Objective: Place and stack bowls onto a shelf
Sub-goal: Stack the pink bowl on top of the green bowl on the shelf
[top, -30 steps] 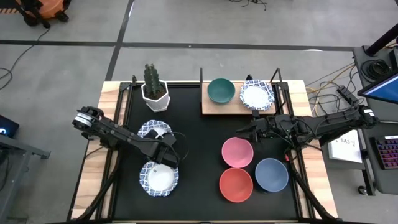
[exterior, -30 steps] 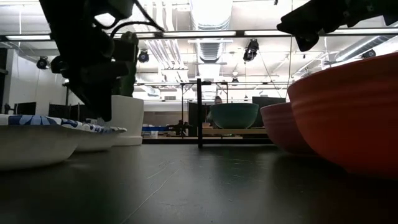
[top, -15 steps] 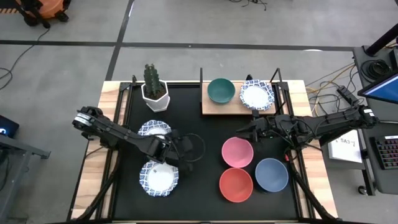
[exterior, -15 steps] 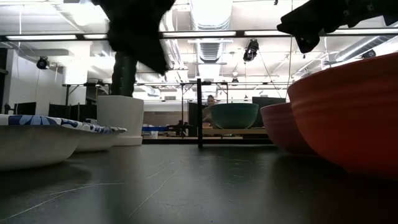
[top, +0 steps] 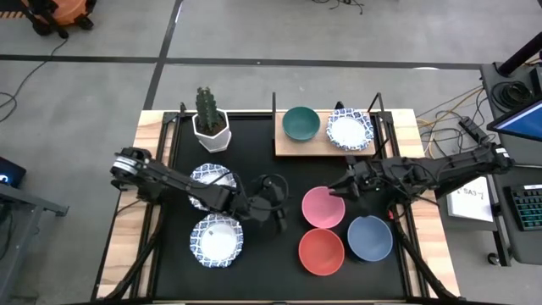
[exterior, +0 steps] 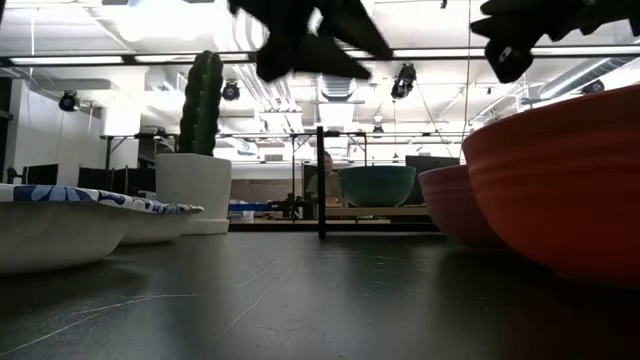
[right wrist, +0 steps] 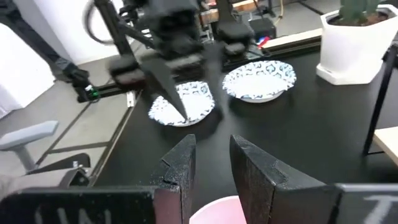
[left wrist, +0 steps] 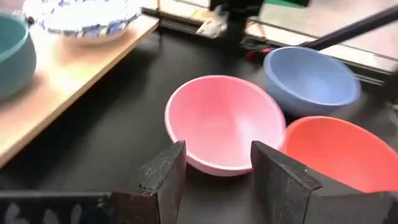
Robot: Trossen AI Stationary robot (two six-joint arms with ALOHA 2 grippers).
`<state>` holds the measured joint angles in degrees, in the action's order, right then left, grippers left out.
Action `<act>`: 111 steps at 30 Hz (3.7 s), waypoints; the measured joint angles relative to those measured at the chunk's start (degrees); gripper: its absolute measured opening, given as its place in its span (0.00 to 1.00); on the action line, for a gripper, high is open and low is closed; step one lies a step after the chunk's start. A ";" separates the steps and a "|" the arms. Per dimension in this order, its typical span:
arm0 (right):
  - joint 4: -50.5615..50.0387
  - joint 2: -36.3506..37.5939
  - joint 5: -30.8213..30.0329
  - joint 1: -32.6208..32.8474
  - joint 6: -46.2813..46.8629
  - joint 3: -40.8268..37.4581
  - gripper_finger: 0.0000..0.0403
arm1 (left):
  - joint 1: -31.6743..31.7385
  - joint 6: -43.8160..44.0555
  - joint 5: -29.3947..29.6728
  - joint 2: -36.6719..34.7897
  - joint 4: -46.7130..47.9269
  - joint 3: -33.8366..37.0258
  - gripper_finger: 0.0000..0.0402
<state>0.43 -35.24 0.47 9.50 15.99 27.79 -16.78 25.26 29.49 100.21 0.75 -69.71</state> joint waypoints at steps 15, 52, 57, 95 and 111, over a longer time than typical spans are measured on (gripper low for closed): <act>-12.08 0.32 -16.05 2.50 8.01 0.02 0.22 | 2.89 2.75 -6.48 4.03 3.92 0.10 0.41; -41.41 -35.88 -7.50 -1.66 -4.71 32.32 0.22 | -11.60 4.81 5.94 -10.63 34.86 0.17 0.41; -46.27 -39.70 -4.23 -2.88 -10.03 35.82 0.25 | -13.40 4.95 8.20 -13.67 36.43 2.56 0.41; -58.14 -58.62 -0.32 -12.55 -21.87 45.92 0.02 | -13.59 15.92 19.55 -21.71 34.84 17.07 0.41; -72.49 -56.15 0.00 -17.30 -16.56 69.97 0.02 | -13.50 15.84 19.62 -21.66 34.84 17.07 0.41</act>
<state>-72.07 -91.39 0.47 -7.80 -0.57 97.77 -30.28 41.10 49.10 78.54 35.59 -52.64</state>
